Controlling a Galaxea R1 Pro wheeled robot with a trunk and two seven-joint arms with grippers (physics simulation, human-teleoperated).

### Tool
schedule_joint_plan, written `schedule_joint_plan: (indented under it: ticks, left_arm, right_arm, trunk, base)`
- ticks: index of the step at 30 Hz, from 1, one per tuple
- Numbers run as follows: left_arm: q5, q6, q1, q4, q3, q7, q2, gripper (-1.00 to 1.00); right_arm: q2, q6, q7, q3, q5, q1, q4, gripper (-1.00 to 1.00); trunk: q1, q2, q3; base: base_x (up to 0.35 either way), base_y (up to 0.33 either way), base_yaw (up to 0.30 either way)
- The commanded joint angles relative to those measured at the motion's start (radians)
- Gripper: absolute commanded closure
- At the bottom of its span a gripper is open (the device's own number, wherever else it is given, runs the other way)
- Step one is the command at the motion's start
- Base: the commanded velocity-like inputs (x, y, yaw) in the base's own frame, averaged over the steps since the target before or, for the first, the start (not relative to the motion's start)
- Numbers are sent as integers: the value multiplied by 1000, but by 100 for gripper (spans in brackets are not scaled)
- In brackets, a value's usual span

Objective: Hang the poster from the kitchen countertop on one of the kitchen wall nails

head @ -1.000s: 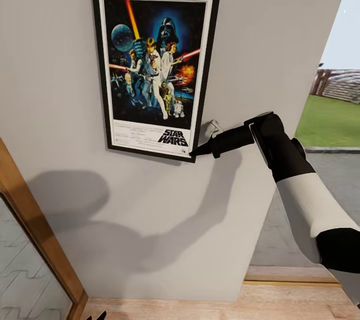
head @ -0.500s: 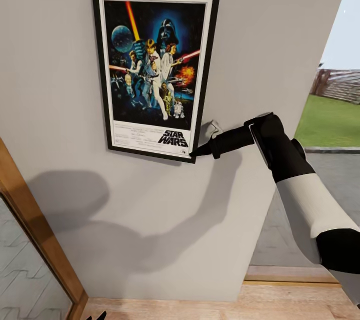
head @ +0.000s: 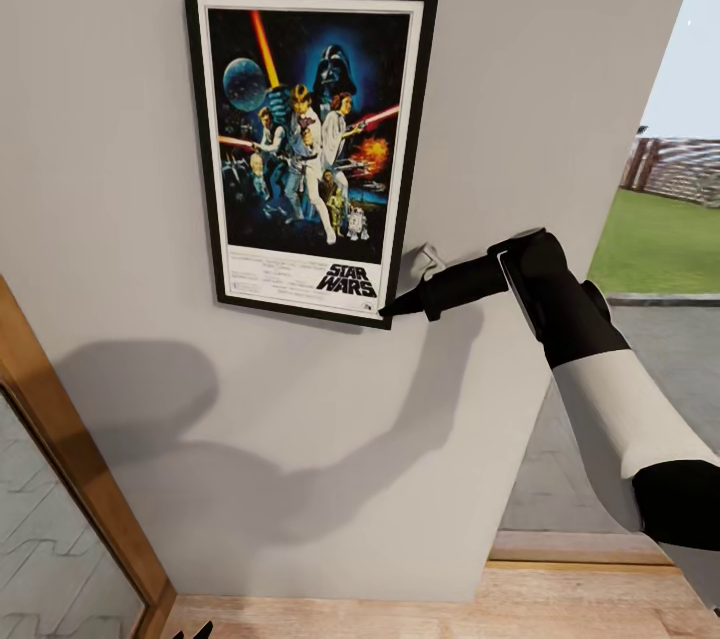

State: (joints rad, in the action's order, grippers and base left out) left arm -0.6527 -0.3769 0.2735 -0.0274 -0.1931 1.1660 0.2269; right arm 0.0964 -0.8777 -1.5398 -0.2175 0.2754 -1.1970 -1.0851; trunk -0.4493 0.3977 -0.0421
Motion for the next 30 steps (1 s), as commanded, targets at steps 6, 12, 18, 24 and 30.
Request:
schedule_joint_plan:
  ticks: [6, 12, 18, 24, 30]
  left_arm:
    - [7, -5, 1, 1, -8, 3, 0, -100]
    - [7, -5, 1, 1, -8, 3, 0, -100]
    - [7, -5, 1, 1, -8, 3, 0, -100]
    - [7, -5, 1, 1, -8, 3, 0, -100]
    - [7, -5, 1, 0, -8, 3, 0, -100]
  right_arm:
    - [0, -12, -10, 0, 10, -1, -1, 100]
    - [0, -12, -10, 0, 10, -1, -2, 100]
    - [0, -12, -11, 0, 10, -1, -2, 100]
    - [0, -12, -11, 0, 10, -1, -4, 100]
    - [0, -12, -11, 1, 10, -1, -5, 100]
  trunk:
    - [-1, 2, -2]
    - [-1, 2, -2]
    - [-1, 2, -2]
    - [-1, 2, -2]
    - [-1, 2, -2]
  base:
    - [0, 0, 0]
    - [18, 44, 0]
    - [33, 60, 0]
    - [6, 37, 0]
    - [1, 40, 0]
